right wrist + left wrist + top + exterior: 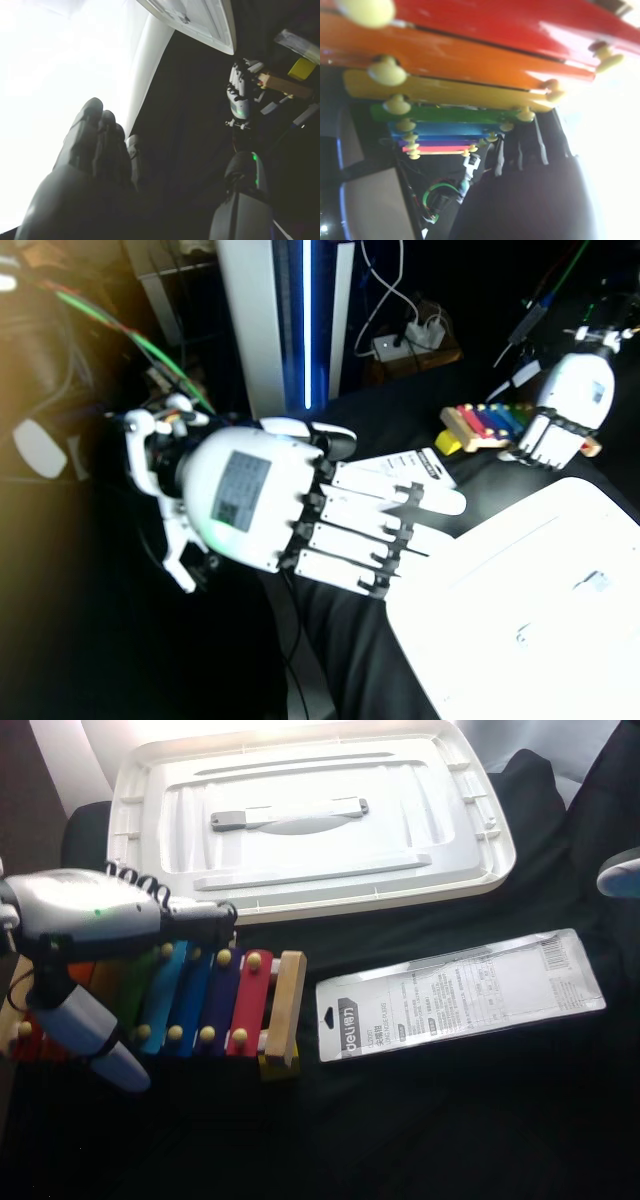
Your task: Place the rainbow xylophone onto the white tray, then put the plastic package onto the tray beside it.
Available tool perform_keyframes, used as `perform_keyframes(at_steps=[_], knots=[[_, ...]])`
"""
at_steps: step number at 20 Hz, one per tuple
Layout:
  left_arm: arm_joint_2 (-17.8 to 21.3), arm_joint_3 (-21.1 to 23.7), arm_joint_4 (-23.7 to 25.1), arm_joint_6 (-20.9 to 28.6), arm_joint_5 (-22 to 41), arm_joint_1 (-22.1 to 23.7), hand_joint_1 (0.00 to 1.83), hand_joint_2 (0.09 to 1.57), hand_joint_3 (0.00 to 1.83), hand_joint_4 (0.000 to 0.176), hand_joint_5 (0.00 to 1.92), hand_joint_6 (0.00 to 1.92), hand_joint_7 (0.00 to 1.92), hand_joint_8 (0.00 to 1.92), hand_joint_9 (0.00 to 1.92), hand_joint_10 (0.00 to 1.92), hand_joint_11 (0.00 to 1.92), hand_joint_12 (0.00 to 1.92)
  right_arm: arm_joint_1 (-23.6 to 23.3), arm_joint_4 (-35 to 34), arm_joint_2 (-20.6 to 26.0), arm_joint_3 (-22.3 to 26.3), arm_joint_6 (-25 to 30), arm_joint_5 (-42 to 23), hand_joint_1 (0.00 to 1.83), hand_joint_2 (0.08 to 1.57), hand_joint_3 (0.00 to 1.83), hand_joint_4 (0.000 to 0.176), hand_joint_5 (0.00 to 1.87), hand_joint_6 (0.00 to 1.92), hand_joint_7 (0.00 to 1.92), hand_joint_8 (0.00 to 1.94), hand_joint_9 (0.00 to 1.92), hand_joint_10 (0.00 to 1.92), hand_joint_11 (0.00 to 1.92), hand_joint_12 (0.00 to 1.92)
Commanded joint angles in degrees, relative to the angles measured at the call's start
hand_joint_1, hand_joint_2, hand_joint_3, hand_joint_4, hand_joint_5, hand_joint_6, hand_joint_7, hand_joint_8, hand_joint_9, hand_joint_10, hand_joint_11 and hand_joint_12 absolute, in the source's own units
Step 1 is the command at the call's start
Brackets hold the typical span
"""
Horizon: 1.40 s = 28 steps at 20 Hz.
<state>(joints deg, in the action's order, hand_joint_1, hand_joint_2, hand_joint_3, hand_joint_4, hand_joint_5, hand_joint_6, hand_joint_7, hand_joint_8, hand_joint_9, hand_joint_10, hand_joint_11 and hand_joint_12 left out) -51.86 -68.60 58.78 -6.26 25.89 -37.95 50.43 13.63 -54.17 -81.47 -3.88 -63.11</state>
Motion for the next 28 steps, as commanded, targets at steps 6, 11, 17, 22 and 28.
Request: perform_keyframes(at_steps=[6, 11, 17, 22, 28], knots=[[1.9, -0.2, -1.4, 0.2, 4.7, 6.4, 1.26, 1.3, 0.03, 0.032, 0.07, 1.92, 0.56, 1.68, 0.44, 1.92, 0.47, 1.92, -0.5, -2.9, -0.1, -0.2, 0.4, -6.2, 0.83, 0.8, 0.0, 0.08, 0.09, 0.0, 0.12, 0.01, 0.19, 0.01, 0.13, 0.27], [2.4, -0.4, 3.9, 0.2, 3.0, 13.9, 1.28, 1.29, 0.02, 0.024, 0.06, 1.84, 0.6, 1.64, 0.52, 1.92, 0.54, 1.92, -0.5, -2.9, -0.3, -0.4, 0.4, -6.2, 0.82, 0.78, 0.0, 0.079, 0.09, 0.0, 0.12, 0.0, 0.2, 0.0, 0.14, 0.38], [-0.5, -3.4, 5.2, 0.5, 1.5, 18.5, 1.32, 1.21, 0.05, 0.0, 0.15, 1.77, 0.71, 1.49, 0.68, 1.8, 0.69, 1.82, -0.5, -2.9, -0.3, -0.6, 0.4, -6.2, 0.81, 0.75, 0.0, 0.084, 0.07, 0.0, 0.11, 0.0, 0.17, 0.0, 0.12, 0.38], [-5.7, -8.3, 5.3, 0.5, -1.4, 19.7, 1.47, 1.18, 0.07, 0.0, 0.09, 1.79, 0.63, 1.51, 0.75, 1.52, 0.74, 1.8, -0.5, -2.8, -0.3, -0.6, 0.5, -6.2, 0.81, 0.75, 0.0, 0.124, 0.09, 0.01, 0.12, 0.01, 0.18, 0.01, 0.13, 0.38], [-12.6, -14.9, 4.4, -0.2, -4.7, 21.1, 1.29, 1.07, 0.0, 0.061, 0.09, 1.83, 0.35, 1.89, 0.52, 1.9, 0.54, 1.9, -0.5, -2.5, -0.4, -0.6, 0.6, -6.2, 0.8, 0.75, 0.0, 0.116, 0.1, 0.01, 0.11, 0.0, 0.18, 0.01, 0.11, 0.35]])
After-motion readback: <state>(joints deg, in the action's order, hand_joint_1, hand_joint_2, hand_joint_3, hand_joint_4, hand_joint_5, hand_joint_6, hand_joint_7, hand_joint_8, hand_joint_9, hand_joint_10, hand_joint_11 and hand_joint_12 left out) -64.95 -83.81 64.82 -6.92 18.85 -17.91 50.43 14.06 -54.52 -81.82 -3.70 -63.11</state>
